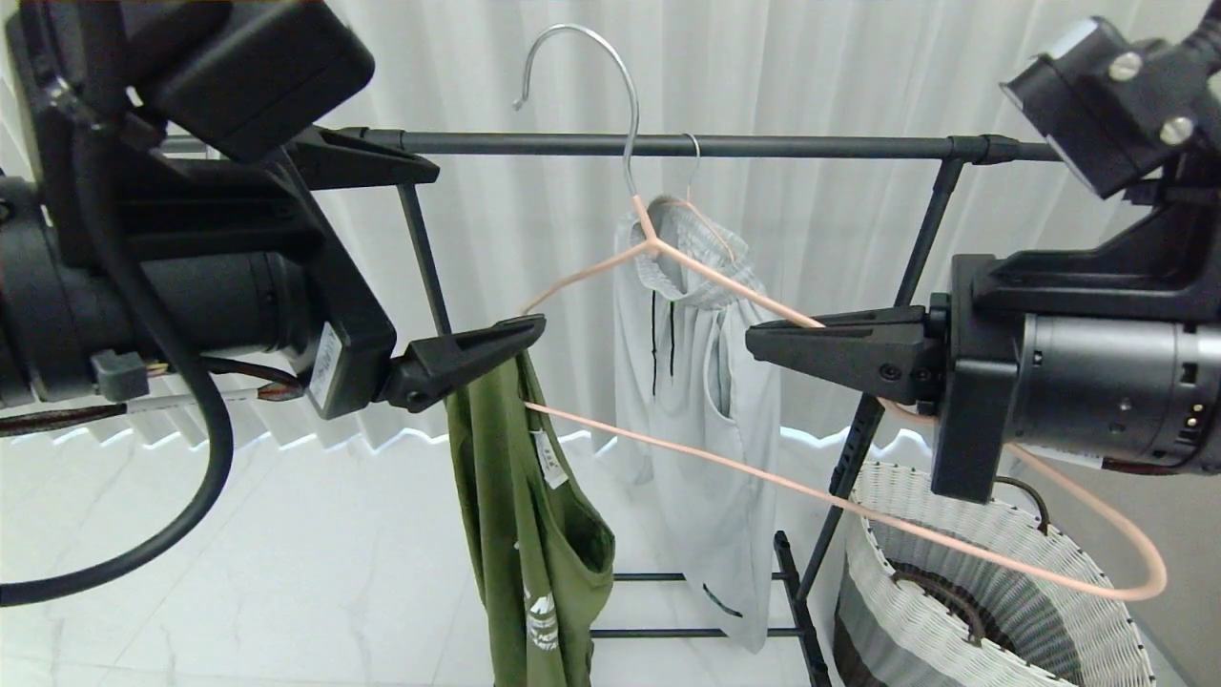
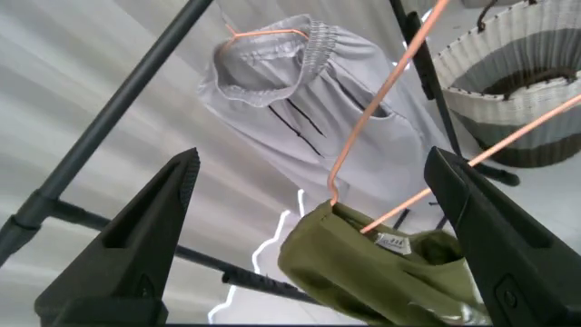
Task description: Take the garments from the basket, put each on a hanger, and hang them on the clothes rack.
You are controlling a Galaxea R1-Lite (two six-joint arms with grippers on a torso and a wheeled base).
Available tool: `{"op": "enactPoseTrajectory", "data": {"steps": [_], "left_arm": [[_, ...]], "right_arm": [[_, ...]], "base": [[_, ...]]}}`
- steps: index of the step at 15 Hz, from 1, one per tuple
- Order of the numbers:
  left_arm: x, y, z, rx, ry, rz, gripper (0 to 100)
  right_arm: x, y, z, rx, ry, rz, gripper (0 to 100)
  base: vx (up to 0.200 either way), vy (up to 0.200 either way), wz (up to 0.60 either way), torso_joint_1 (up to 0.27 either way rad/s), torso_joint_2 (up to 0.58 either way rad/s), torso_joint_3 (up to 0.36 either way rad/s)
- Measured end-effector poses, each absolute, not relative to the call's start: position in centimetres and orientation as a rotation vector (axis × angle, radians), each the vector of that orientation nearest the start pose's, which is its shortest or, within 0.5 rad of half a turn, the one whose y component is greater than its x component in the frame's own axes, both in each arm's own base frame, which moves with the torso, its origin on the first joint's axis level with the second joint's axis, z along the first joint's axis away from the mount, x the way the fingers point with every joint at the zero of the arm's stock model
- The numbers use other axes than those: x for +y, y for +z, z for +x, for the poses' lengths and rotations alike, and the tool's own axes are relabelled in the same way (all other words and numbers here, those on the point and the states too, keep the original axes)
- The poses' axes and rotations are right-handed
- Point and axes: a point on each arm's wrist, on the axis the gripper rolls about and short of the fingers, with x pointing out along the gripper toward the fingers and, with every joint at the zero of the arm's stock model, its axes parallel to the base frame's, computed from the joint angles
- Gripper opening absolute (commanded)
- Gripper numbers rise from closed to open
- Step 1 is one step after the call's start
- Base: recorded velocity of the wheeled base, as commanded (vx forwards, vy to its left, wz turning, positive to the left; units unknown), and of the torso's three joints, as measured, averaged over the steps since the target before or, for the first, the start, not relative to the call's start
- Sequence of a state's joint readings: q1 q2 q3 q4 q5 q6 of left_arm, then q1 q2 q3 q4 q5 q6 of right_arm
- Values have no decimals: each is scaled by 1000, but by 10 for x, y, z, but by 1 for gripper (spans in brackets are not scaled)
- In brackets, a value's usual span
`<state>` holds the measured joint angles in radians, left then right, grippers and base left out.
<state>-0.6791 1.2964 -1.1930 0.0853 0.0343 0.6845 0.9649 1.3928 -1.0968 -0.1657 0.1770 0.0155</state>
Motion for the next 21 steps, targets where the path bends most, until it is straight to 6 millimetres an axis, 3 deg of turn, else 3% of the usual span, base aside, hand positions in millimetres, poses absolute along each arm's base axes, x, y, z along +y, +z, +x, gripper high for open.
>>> {"op": "enactPoseTrajectory", "data": {"steps": [4, 11, 15, 21], "left_arm": [[-109, 318, 160, 4, -617, 717, 100], [-102, 289, 162, 185, -548, 465, 100], [-111, 286, 178, 160, -459, 401, 100], [-138, 265, 202, 188, -384, 302, 100]], "right_arm": [[190, 299, 129, 96, 1068, -31, 0], [186, 312, 126, -34, 1053, -43, 0], [186, 317, 124, -68, 1061, -35, 0], [190, 324, 119, -90, 1088, -23, 0]], "base": [[0, 0, 0, 0, 0, 0], [0, 0, 0, 0, 0, 0], [0, 0, 0, 0, 0, 0], [0, 0, 0, 0, 0, 0]]}}
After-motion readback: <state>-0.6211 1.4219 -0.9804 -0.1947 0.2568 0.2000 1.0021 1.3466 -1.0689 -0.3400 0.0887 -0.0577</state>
